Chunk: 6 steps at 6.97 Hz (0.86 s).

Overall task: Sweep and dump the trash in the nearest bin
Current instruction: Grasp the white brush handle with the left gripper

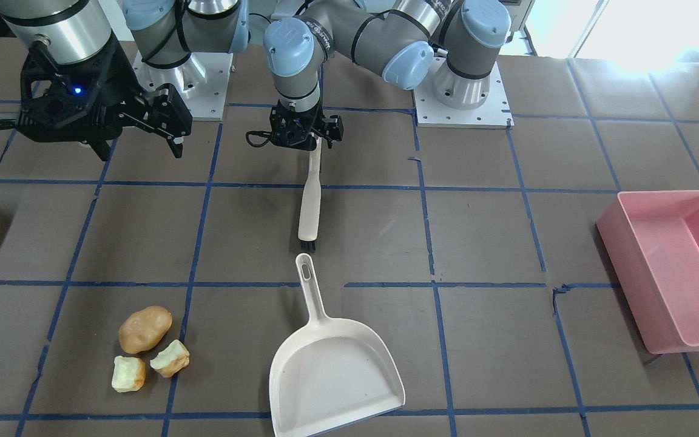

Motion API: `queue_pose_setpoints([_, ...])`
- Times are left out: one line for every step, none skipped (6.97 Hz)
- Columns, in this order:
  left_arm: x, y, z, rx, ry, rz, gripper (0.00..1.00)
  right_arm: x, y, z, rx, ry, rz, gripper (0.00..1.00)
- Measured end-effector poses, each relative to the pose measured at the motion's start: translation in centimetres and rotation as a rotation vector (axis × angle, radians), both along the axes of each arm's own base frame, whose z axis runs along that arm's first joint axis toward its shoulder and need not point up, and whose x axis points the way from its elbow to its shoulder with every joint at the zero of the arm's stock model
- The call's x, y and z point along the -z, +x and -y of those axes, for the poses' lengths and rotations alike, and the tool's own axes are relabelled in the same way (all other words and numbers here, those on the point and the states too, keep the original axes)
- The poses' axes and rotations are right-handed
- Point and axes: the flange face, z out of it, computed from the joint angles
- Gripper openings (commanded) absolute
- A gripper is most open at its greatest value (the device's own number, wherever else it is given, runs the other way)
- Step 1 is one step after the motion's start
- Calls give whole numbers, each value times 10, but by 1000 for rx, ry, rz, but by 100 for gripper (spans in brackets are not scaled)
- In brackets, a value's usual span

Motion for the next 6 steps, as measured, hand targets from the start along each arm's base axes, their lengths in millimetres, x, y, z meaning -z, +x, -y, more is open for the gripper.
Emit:
queue_pose_setpoints([1,-1,-2,9,-2,-1,82,0,0,0,-1,-1,0,100])
queue_pose_setpoints([1,-1,-3,12,-3,-1,82,0,0,0,0,-2,1,100])
queue_pose_setpoints([1,1,-5,13,-4,-1,82,0,0,0,0,-2,1,100])
queue_pose_setpoints([0,5,-10,13,-18,-7,82,0,0,1,0,-3,2,100])
queue_pose_setpoints([-1,10,-15,12,-50,-26,82,0,-1,1,0,-3,2,100])
queue_pose_setpoints([-1,13,-18,12,-80,-44,82,0,-1,1,1,-2,2,100])
